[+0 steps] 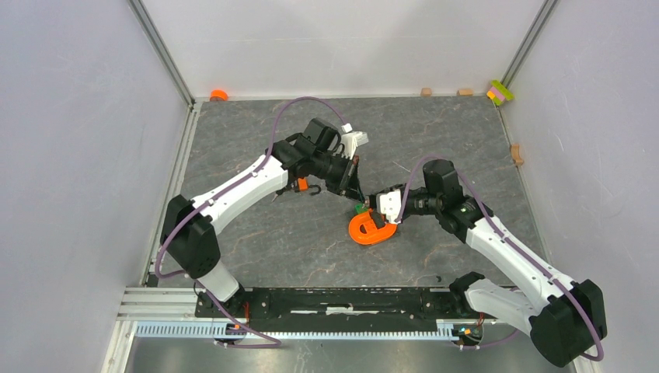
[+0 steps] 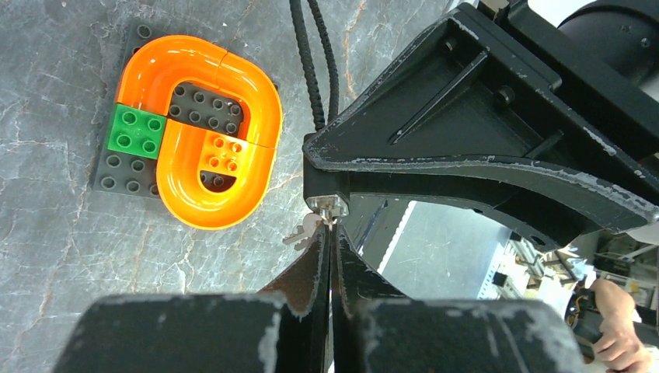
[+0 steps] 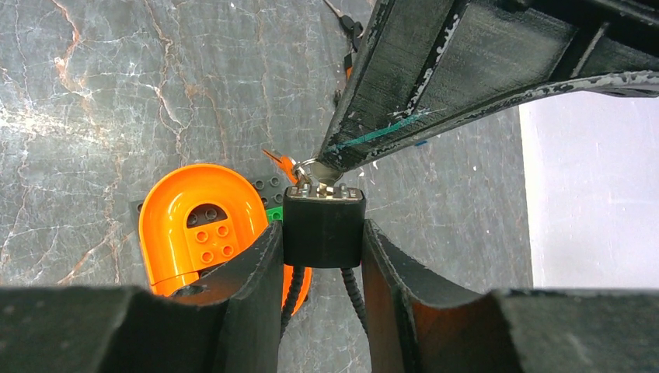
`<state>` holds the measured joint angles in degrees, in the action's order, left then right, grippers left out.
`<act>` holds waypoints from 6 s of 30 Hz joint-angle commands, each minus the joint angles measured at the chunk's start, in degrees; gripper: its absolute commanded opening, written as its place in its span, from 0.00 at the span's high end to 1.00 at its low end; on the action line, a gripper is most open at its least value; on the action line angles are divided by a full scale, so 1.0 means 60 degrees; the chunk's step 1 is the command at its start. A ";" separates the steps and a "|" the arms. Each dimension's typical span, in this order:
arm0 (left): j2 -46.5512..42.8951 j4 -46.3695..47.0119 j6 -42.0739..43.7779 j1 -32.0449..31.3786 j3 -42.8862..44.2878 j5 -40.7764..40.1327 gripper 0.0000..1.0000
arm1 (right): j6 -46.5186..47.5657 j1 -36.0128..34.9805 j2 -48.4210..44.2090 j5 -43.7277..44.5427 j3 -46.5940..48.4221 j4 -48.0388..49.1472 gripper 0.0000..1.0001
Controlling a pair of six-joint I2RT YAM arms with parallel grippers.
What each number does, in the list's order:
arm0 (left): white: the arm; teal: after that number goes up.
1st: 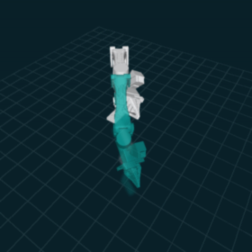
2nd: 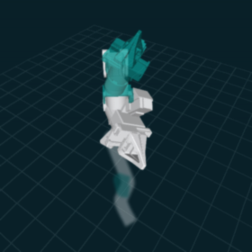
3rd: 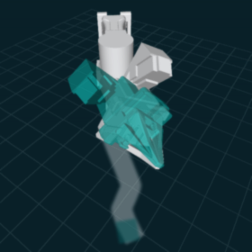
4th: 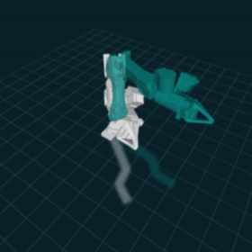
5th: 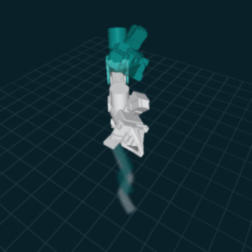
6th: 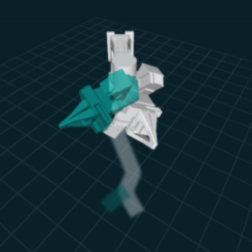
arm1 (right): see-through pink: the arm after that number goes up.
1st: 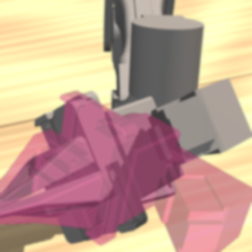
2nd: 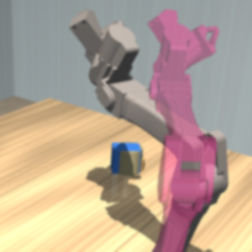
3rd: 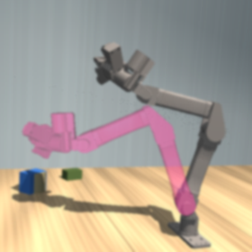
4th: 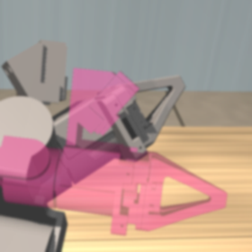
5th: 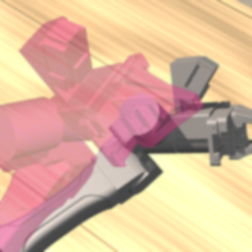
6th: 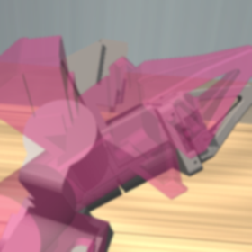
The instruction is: Unlock with the key
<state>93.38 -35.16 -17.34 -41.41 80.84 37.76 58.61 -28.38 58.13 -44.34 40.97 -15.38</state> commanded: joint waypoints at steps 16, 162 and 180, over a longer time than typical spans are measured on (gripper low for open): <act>0.0455 0.1893 -0.1856 0.0104 -0.0730 0.0739 0.98 | -0.0633 -0.0089 -0.0193 -0.0563 -0.0048 0.1552 1.00; -0.1840 0.2256 0.9195 -0.0829 -0.2332 -0.1238 0.98 | -0.1039 0.0255 0.1139 -0.0904 0.0773 0.0310 1.00; -0.2174 0.3623 1.0097 -0.0985 -0.3629 -0.1484 0.98 | -0.2706 0.1013 0.1787 -0.2409 0.0665 0.1207 1.00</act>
<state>82.26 -16.67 40.62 -47.00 61.19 29.87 46.26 -23.49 68.82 -54.06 43.11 -13.91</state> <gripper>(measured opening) 0.125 0.414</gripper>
